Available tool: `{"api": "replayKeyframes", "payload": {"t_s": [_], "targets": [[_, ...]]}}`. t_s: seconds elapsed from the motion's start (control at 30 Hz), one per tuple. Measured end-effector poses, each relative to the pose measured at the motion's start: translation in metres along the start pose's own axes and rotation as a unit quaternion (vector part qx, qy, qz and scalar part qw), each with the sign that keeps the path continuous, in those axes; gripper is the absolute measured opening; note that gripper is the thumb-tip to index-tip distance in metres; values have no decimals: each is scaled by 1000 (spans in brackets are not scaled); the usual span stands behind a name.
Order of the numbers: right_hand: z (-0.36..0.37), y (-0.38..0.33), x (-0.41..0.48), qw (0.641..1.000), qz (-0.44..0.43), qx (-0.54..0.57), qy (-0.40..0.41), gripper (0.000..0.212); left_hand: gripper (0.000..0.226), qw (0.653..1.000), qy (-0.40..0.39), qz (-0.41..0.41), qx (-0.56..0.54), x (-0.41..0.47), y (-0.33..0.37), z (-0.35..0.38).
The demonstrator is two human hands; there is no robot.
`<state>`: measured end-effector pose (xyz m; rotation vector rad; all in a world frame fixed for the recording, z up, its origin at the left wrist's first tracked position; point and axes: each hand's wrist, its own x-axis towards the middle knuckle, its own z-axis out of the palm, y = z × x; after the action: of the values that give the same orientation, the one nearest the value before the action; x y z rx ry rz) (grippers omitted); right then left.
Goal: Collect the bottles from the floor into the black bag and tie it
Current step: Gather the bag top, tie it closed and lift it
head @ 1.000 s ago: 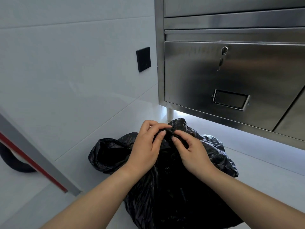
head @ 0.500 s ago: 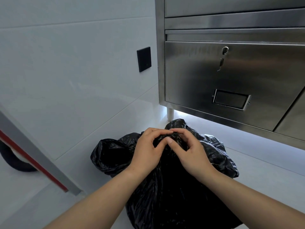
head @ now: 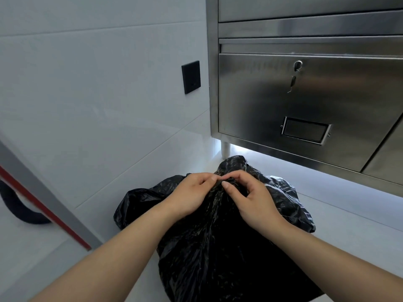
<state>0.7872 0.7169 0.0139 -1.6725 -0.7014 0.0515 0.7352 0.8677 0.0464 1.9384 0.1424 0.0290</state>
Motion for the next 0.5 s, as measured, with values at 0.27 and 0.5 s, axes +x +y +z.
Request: {"api": "replayKeyframes", "payload": {"t_s": [0.27, 0.5], "targets": [[-3, 0, 2, 996, 63, 51, 31, 7, 17, 989, 122, 85, 6, 4, -5, -3], [-13, -3, 12, 996, 66, 1, 54, 5, 26, 987, 133, 93, 16, 3, 0, -9]]}}
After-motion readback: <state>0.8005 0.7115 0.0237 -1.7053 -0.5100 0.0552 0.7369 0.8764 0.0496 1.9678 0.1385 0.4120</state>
